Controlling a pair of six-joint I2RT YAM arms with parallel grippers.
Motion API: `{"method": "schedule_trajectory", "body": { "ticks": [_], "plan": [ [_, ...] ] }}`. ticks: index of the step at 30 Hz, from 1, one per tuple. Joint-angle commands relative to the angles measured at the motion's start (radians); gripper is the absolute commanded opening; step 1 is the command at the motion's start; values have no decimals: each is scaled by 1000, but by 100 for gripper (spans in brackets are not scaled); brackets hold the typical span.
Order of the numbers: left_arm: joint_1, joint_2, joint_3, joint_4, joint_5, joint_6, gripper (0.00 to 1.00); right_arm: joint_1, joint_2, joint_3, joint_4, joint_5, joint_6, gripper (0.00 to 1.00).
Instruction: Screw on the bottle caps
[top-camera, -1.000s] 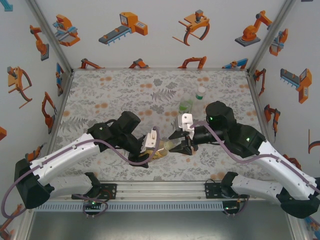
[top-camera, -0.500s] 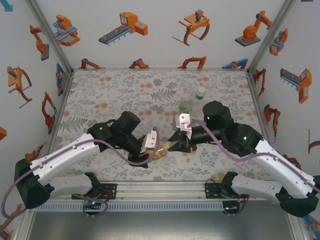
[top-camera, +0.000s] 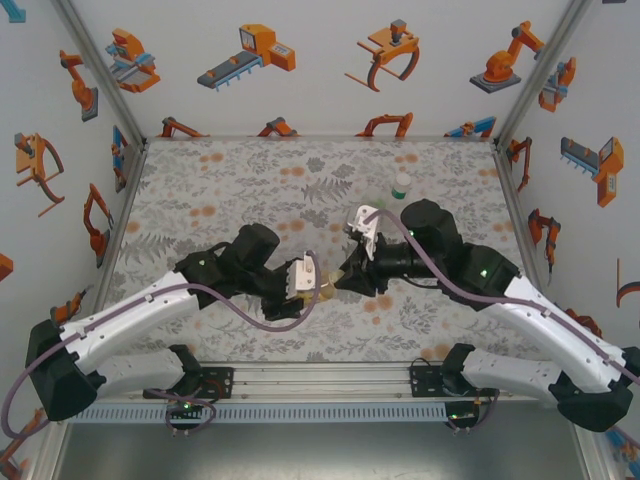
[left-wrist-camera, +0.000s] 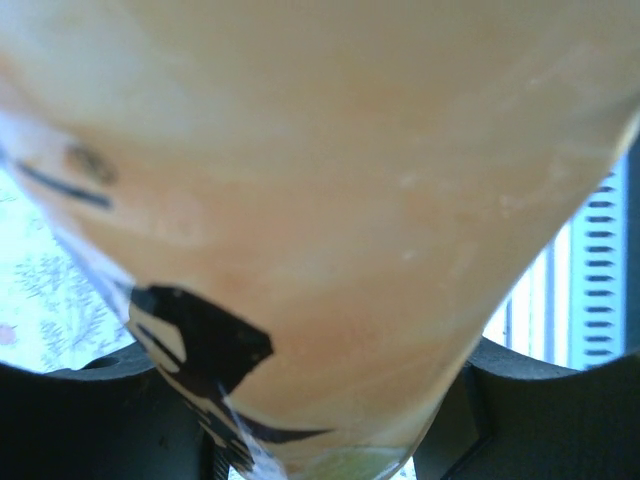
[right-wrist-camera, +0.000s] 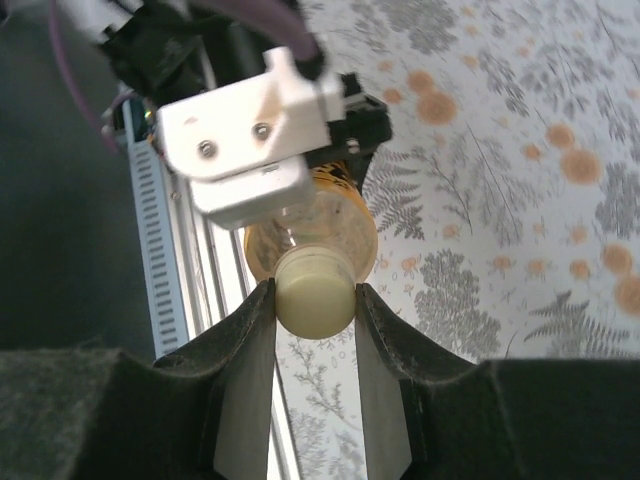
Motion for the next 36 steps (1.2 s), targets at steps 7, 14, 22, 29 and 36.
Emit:
{"method": "schedule_trajectory", "body": {
  "ticks": [7,14,22,29,36],
  "plan": [
    [-5,70,8,307,-209,-105,0,-7,27,-21,54,439,679,0],
    [-6,105,31,342,-241,-111,0,-44,48,-88,56,488,1107,0],
    [-6,98,35,323,-220,-104,0,-44,28,-112,100,484,1097,0],
    [-6,77,36,269,-153,-81,0,-44,-19,-58,111,441,853,40],
    [-6,38,40,191,69,-41,0,-45,-130,-48,205,333,515,57]
  ]
}}
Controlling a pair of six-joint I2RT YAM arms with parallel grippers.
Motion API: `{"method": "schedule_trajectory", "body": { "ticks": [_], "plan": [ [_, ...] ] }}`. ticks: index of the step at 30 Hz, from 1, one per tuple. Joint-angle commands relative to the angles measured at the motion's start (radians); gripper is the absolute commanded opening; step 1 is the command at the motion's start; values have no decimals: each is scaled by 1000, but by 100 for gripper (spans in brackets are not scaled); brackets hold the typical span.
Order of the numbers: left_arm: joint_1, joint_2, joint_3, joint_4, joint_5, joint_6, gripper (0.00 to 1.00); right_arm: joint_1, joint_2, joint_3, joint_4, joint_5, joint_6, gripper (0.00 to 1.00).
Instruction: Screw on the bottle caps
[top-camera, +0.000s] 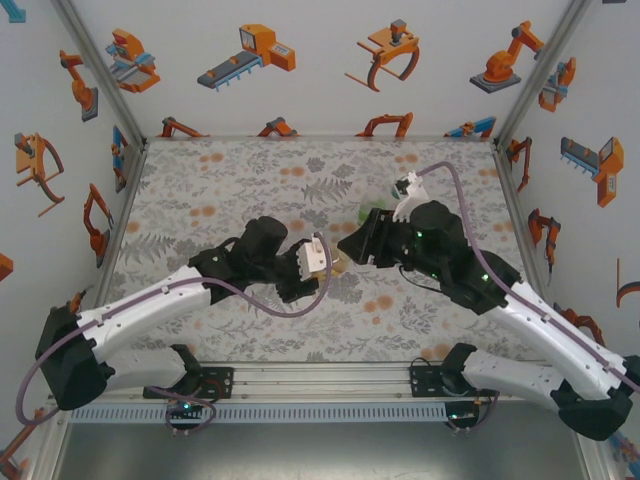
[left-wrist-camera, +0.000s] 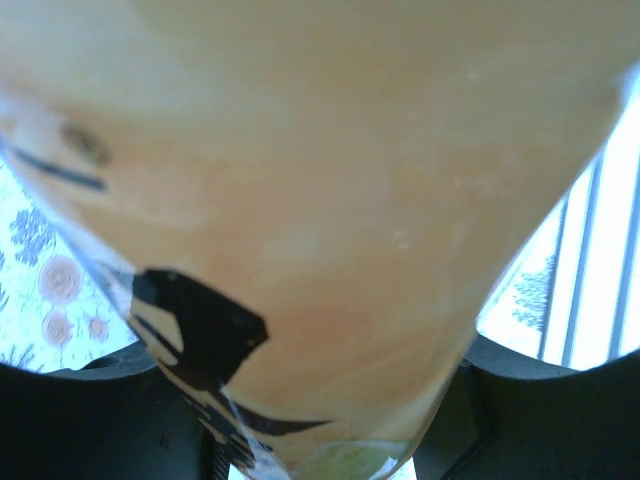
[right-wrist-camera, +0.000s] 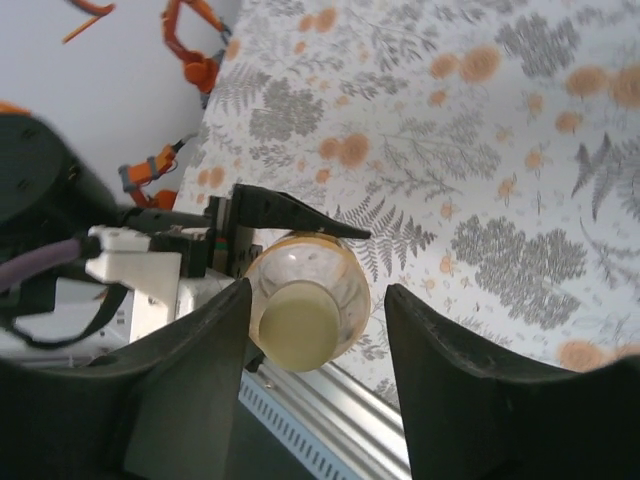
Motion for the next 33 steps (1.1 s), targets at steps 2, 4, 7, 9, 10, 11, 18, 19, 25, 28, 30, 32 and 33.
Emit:
{"method": "schedule_trajectory", "body": {
  "ticks": [2,4,7,9,10,11,18,19,25,28,30,32,33],
  "plan": [
    [-6,-40,43,-45,241,52,0,6,-93,16,115,-137,-324,58],
    [-6,-43,54,-85,307,64,0,5,-122,11,119,-212,-445,58],
    [-6,-38,70,-168,372,75,0,6,-167,-10,98,-366,-637,58],
    [-8,-30,82,-237,388,82,0,6,-184,-21,67,-478,-761,58],
    [-10,-25,88,-275,389,84,0,5,-186,-19,39,-532,-819,58],
    [-10,-21,93,-310,391,87,0,6,-184,-15,10,-578,-867,58],
    [-16,-6,107,-459,423,112,0,5,-137,-4,-108,-742,-1090,59],
    [-16,-7,103,-462,429,113,0,6,-126,-6,-105,-750,-1096,59],
    [-23,-6,97,-469,440,121,0,6,-67,-5,-76,-805,-1096,59],
    [-23,-5,107,-480,442,127,0,6,-45,-2,-71,-816,-1096,59],
    [-23,-4,105,-480,444,139,0,6,-34,1,-71,-825,-1096,57],
    [-23,0,113,-486,444,141,0,6,-23,3,-73,-829,-1091,57],
    [-23,0,115,-491,443,142,0,6,-19,6,-77,-830,-1089,55]
  ]
}}
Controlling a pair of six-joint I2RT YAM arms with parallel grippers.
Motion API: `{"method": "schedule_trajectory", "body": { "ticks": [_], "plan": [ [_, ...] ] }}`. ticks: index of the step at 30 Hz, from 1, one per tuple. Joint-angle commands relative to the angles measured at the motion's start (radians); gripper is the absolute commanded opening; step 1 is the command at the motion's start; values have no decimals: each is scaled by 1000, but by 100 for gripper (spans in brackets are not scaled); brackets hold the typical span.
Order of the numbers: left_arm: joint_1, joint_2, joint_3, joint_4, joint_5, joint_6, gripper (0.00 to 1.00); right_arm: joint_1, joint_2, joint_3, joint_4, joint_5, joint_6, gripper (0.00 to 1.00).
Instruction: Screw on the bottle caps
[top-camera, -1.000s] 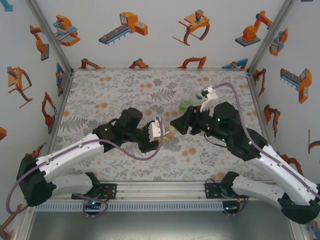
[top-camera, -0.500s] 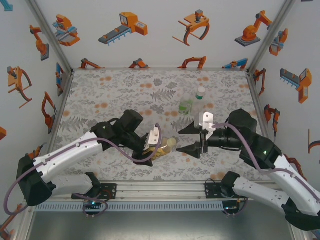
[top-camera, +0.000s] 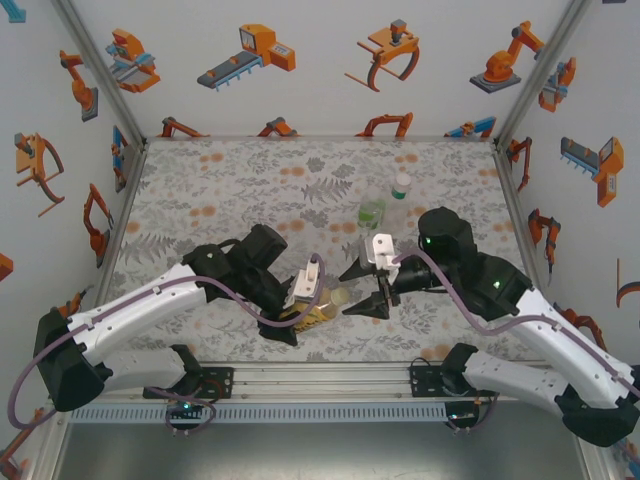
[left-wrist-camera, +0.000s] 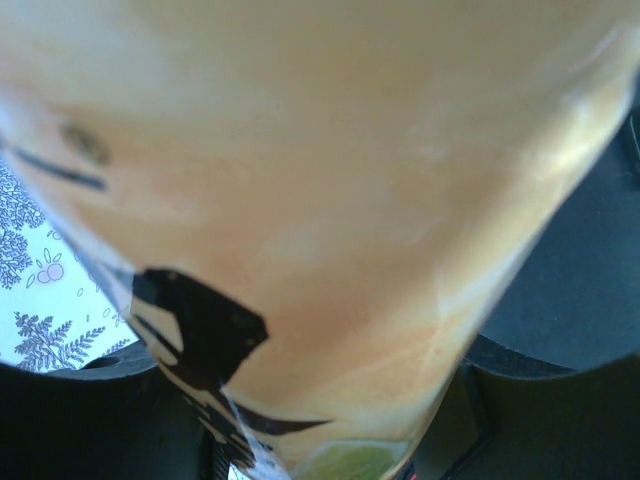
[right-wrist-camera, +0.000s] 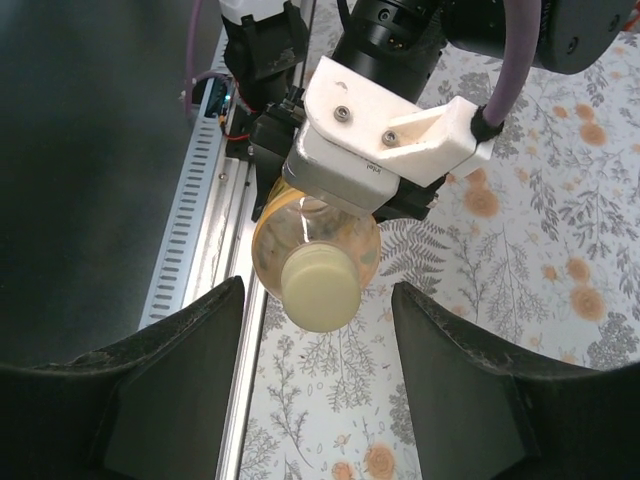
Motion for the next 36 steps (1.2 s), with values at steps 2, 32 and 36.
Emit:
{"method": "schedule_trajectory", "body": {
  "ticks": [2,32,36],
  "plan": [
    [-6,6,34,-32,38,42,0,5,16,18,-1,-49,-16,53],
    [-7,-79,-99,466,-461,-129,0,5,1,-6,97,494,531,0],
    [-11,-52,-101,569,-569,-157,0,5,41,62,30,725,769,0]
  ]
}}
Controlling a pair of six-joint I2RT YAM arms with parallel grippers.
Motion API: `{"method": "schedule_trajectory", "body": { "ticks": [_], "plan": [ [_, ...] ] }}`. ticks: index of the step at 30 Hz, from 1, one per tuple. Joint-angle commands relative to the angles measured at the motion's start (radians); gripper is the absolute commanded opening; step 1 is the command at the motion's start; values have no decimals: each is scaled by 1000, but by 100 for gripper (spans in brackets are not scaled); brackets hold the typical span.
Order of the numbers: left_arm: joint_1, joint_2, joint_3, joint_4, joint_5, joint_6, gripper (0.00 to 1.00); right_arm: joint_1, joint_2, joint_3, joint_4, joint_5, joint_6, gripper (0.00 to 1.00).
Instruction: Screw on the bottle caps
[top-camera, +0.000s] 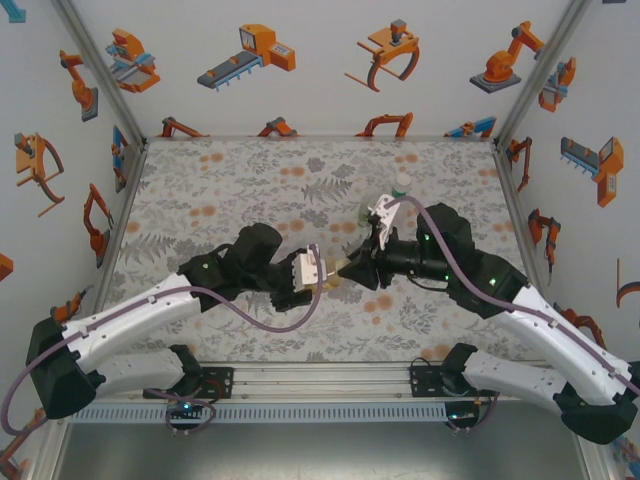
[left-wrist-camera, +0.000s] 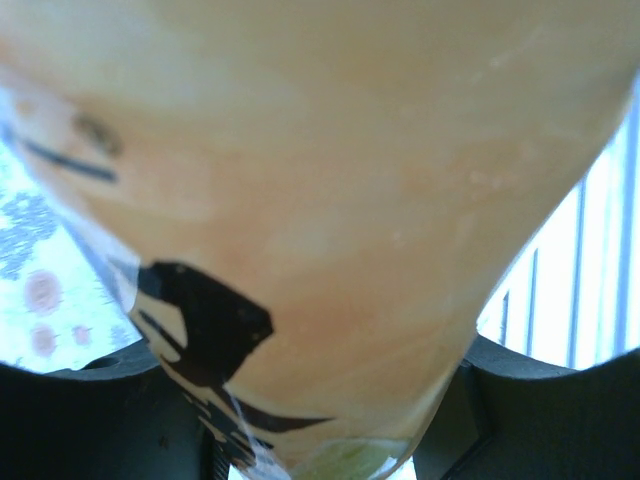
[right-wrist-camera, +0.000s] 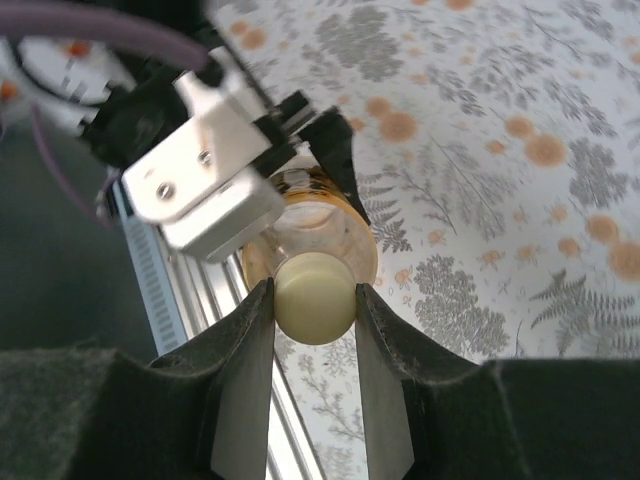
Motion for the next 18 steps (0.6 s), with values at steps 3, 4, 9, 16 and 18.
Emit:
{"method": "schedule_trajectory", "body": {
  "ticks": [3,4,9,16,18],
  "plan": [
    [-3,39,17,194,-167,-85,0,2,57,87,-103,368,447,0],
    [-3,52,22,203,-173,-83,0,3,72,98,-128,400,517,0],
    [-16,117,77,197,-197,-70,0,3,170,179,-266,434,789,0],
    [-24,138,86,207,-210,-68,0,3,185,193,-283,495,796,0],
    [-25,132,89,189,-205,-63,0,2,181,193,-275,495,773,0]
  ]
}}
